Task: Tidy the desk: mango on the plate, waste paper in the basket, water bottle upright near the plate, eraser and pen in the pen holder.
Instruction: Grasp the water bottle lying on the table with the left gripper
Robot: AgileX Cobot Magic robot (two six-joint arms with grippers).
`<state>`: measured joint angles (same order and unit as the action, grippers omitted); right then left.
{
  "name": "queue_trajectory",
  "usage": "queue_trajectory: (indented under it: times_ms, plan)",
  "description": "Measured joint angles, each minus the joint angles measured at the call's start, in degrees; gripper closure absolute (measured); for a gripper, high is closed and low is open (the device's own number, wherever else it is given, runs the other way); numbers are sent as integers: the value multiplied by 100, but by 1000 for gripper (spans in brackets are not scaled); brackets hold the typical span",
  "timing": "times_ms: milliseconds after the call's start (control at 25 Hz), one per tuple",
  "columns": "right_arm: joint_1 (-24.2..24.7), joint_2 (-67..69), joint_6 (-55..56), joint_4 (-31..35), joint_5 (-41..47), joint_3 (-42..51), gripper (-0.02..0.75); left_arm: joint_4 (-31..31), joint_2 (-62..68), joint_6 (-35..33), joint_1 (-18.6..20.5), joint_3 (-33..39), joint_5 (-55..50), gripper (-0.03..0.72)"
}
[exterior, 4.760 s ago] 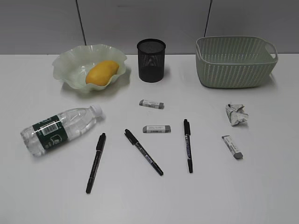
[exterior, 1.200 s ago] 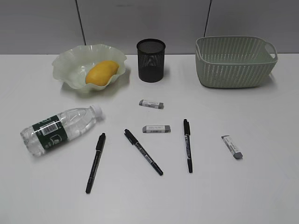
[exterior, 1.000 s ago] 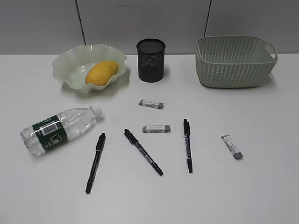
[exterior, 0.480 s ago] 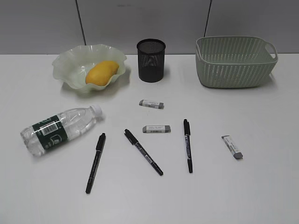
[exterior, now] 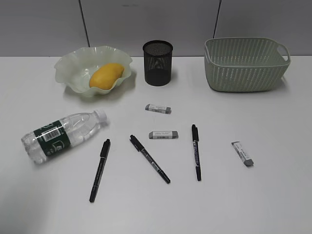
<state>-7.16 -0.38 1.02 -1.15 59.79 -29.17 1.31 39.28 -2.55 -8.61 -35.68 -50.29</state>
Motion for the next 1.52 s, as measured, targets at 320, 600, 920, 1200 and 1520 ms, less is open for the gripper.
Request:
queue_trajectory:
  times_ms: [320, 600, 920, 1200, 1520]
  plan:
    - [0, 0, 0, -8, -7, 0, 220, 7, 3500, -1482, -694, -1507, 753, -1]
    - [0, 0, 0, -10, -7, 0, 234, 168, 5295, -1853, -1166, -2449, 1058, -1]
    - [0, 0, 0, -10, -7, 0, 239, 158, 6460, -2230, -1166, -2896, 1320, 7]
    - [0, 0, 0, -14, -7, 0, 239, -29, 6958, -2724, -1166, -2942, 1576, 34]
    - [0, 0, 0, -14, -7, 0, 239, -35, 7264, -2762, -1166, -2944, 1681, 169]
